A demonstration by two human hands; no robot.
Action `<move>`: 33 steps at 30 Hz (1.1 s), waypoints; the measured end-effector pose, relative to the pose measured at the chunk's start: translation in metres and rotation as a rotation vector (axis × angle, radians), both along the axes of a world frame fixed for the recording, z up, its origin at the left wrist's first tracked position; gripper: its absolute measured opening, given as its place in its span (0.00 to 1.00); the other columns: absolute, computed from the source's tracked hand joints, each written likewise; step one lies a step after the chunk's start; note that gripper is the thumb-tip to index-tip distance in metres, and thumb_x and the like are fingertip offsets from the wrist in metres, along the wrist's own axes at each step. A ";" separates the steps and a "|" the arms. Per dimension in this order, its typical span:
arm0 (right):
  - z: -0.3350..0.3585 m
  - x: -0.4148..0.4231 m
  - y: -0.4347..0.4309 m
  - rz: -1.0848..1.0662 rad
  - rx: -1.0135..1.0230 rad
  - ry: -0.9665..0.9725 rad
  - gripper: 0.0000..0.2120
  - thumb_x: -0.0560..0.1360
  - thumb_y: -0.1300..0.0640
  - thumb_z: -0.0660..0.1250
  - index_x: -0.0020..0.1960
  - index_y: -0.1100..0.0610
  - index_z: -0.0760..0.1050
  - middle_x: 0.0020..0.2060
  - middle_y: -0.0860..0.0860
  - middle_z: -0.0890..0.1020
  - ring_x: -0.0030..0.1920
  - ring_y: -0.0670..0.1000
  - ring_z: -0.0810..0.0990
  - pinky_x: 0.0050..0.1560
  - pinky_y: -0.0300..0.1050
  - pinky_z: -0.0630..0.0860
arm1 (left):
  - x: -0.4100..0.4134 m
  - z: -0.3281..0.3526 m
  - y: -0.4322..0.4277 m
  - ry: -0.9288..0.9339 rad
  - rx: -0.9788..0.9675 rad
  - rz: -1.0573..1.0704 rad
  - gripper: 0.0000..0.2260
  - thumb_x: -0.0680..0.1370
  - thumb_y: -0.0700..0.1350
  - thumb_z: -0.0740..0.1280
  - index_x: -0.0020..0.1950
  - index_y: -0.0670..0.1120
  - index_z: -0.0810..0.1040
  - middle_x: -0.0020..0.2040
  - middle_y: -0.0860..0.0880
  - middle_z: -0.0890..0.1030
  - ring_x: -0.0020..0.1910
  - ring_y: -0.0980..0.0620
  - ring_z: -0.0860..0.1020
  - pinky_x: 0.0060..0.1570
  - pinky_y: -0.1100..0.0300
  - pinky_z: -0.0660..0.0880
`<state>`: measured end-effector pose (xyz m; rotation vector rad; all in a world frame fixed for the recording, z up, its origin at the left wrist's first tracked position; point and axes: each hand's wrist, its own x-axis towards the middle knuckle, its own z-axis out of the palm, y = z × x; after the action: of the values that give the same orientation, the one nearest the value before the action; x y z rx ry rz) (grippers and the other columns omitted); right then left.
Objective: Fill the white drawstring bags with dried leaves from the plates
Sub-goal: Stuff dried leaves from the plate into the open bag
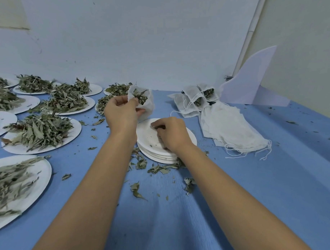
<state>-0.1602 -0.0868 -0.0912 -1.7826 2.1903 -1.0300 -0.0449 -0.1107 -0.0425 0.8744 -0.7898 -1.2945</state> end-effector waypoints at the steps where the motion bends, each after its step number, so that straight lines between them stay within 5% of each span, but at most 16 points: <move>1: 0.001 -0.001 0.001 -0.012 -0.011 -0.008 0.17 0.75 0.70 0.59 0.57 0.59 0.81 0.54 0.55 0.83 0.55 0.54 0.80 0.52 0.37 0.72 | 0.000 0.000 0.000 -0.001 0.001 -0.001 0.09 0.75 0.32 0.67 0.42 0.45 0.72 0.43 0.47 0.78 0.39 0.52 0.80 0.33 0.66 0.78; 12: 0.026 -0.018 0.021 0.068 -0.116 -0.129 0.13 0.75 0.54 0.63 0.57 0.48 0.80 0.56 0.46 0.79 0.58 0.47 0.74 0.55 0.44 0.70 | -0.004 -0.002 0.001 -0.070 0.005 -0.003 0.06 0.76 0.34 0.67 0.51 0.40 0.74 0.49 0.43 0.77 0.40 0.52 0.79 0.34 0.67 0.78; 16: 0.032 -0.033 0.035 0.044 -0.103 -0.223 0.09 0.73 0.58 0.60 0.38 0.53 0.78 0.34 0.44 0.76 0.37 0.46 0.74 0.40 0.44 0.69 | -0.003 -0.002 0.001 -0.063 0.014 -0.009 0.06 0.76 0.34 0.67 0.51 0.39 0.74 0.50 0.42 0.78 0.41 0.51 0.79 0.35 0.66 0.79; 20: 0.032 -0.034 0.047 0.117 0.061 -0.119 0.19 0.71 0.56 0.57 0.24 0.60 0.75 0.21 0.49 0.77 0.24 0.45 0.72 0.38 0.47 0.74 | -0.005 -0.003 0.002 -0.078 0.006 -0.019 0.05 0.76 0.34 0.67 0.50 0.40 0.73 0.47 0.44 0.78 0.41 0.51 0.79 0.36 0.65 0.80; 25: 0.029 -0.025 0.046 0.230 0.069 -0.223 0.18 0.73 0.60 0.57 0.33 0.64 0.82 0.29 0.53 0.84 0.29 0.48 0.80 0.38 0.42 0.78 | -0.004 -0.003 0.002 -0.061 0.010 -0.016 0.06 0.76 0.33 0.67 0.46 0.42 0.73 0.44 0.46 0.78 0.39 0.52 0.79 0.35 0.66 0.79; 30: 0.030 -0.023 0.044 0.258 0.013 -0.383 0.14 0.73 0.61 0.60 0.39 0.62 0.84 0.35 0.53 0.85 0.26 0.41 0.77 0.26 0.30 0.68 | -0.004 -0.003 0.002 -0.054 0.007 -0.018 0.08 0.76 0.33 0.68 0.42 0.44 0.73 0.43 0.46 0.78 0.39 0.52 0.79 0.33 0.66 0.79; 33: 0.028 -0.026 0.045 0.206 -0.100 -0.387 0.09 0.72 0.60 0.65 0.41 0.57 0.83 0.34 0.48 0.83 0.31 0.41 0.76 0.35 0.33 0.70 | -0.003 -0.002 0.002 -0.046 0.008 -0.017 0.08 0.76 0.33 0.67 0.42 0.44 0.72 0.43 0.45 0.78 0.38 0.52 0.79 0.31 0.68 0.77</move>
<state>-0.1858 -0.0421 -0.0633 -1.6355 1.7184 -1.3230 -0.0479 -0.1092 -0.0448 0.9086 -0.8304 -1.2967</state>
